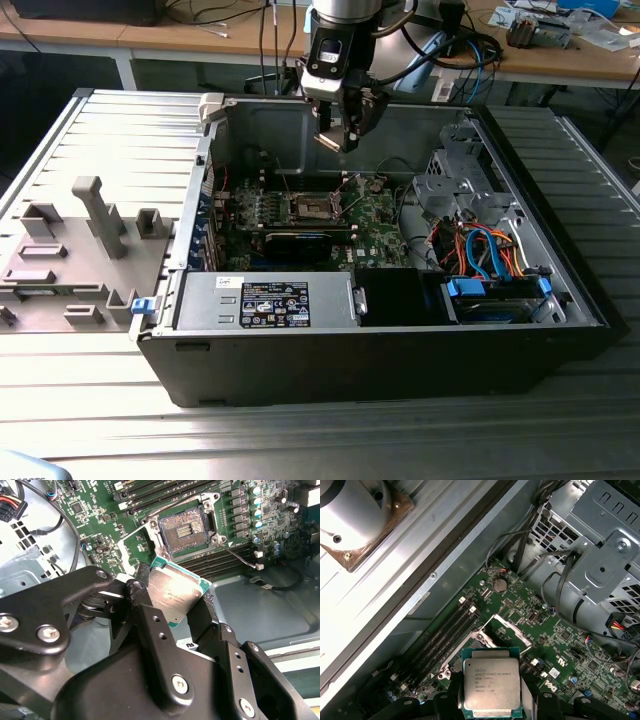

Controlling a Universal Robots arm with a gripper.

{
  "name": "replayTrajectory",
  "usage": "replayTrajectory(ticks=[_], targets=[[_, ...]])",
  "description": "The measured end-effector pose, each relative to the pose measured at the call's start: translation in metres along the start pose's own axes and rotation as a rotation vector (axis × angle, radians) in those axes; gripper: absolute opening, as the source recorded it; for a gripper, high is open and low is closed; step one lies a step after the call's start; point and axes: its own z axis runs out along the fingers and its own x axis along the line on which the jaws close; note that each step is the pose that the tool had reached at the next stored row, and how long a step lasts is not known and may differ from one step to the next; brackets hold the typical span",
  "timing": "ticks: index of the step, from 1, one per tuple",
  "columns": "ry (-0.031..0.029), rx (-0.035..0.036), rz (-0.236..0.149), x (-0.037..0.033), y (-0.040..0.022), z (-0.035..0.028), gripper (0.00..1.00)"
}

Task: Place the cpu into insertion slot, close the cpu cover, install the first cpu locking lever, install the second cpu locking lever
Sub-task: 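Place the cpu into insertion slot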

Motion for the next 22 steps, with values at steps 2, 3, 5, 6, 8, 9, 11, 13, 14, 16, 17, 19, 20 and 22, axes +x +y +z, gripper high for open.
replayTrajectory(ticks=[2,3,5,6,8,9,11,13,14,16,17,19,20,22], targets=[[-0.0002,0.0000,0.002,0.0000,0.0000,0.0001,0.55],[-0.0002,0.0000,0.002,0.0000,0.0000,0.0001,0.55],[-0.0003,0.0000,0.004,0.0000,0.0000,0.0001,0.55],[-0.0004,-0.0001,0.005,0.0000,0.0000,0.0001,0.55],[-0.0005,-0.0001,0.006,0.0000,0.0000,0.0001,0.55],[-0.0006,-0.0001,0.007,0.0000,0.0000,0.0002,0.55],[-0.0007,-0.0002,0.008,0.0000,0.0000,0.0002,0.55],[-0.0008,-0.0002,0.010,0.0000,0.0000,0.0002,0.55],[-0.0009,-0.0003,0.011,0.0000,0.0000,0.0003,0.55],[-0.0010,-0.0002,0.012,0.0000,0.0000,0.0003,0.55],[-0.0011,-0.0002,0.013,0.0000,0.0000,0.0002,0.55],[-0.0012,-0.0002,0.014,0.0000,0.0000,0.0003,0.55],[-0.0012,-0.0002,0.015,0.0000,0.0000,0.0003,0.55],[-0.0014,-0.0002,0.016,0.0000,0.0000,0.0003,0.55]])
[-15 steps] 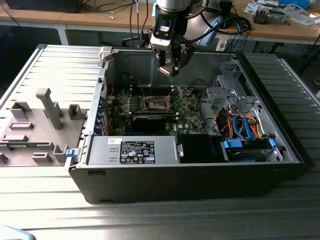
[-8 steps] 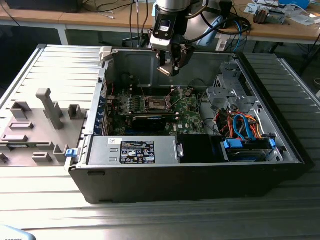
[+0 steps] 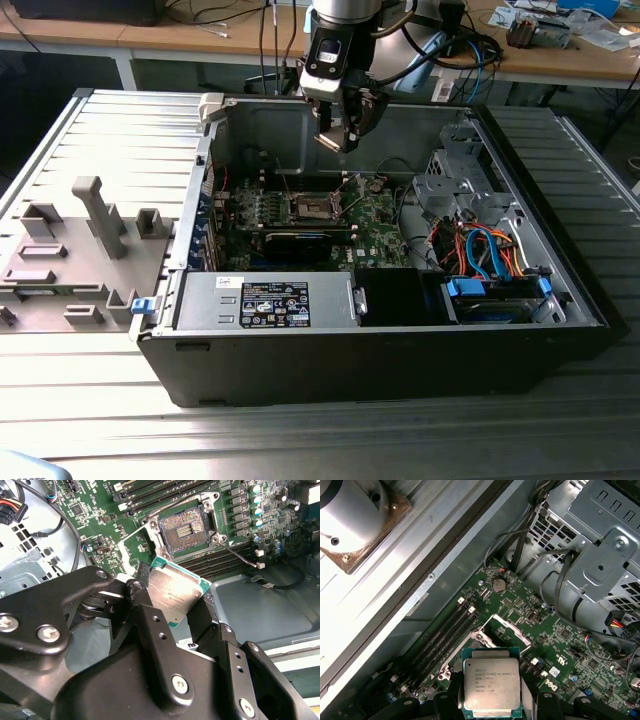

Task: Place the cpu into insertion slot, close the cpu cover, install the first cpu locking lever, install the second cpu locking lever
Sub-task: 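Place the cpu into insertion slot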

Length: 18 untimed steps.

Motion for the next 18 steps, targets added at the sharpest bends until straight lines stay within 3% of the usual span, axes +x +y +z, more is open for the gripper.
replayTrajectory(ticks=[18], targets=[[-0.0009,-0.0002,0.011,0.0000,0.0000,0.0003,0.55]])
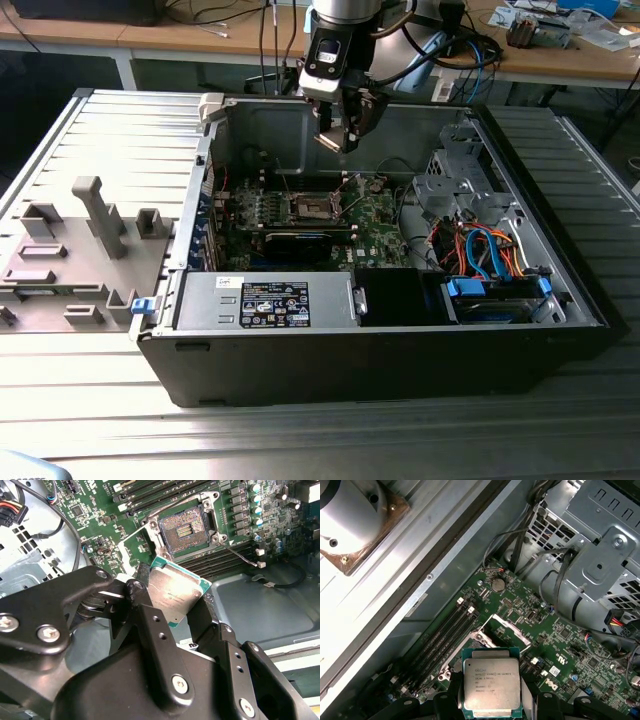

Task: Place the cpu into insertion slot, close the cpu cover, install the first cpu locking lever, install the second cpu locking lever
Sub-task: 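Place the cpu into insertion slot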

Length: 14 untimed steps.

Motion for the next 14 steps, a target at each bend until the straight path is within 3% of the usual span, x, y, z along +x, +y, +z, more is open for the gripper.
replayTrajectory(ticks=[14], targets=[[-0.0006,-0.0001,0.006,0.0000,0.0000,0.0002,0.55]])
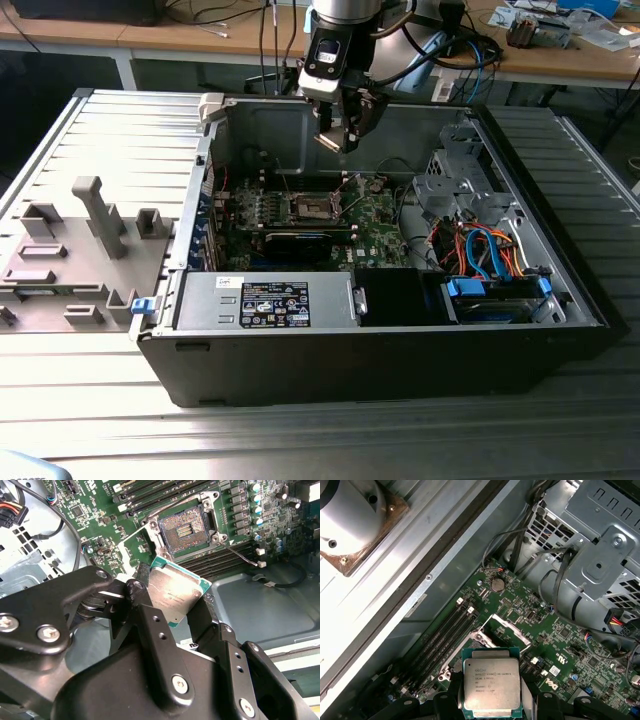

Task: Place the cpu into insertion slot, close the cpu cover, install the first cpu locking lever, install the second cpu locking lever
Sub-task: 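Place the cpu into insertion slot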

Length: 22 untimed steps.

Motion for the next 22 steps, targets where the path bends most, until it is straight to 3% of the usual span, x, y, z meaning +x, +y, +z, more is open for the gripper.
replayTrajectory(ticks=[22], targets=[[-0.0010,-0.0002,0.012,0.0000,0.0000,0.0003,0.55]])
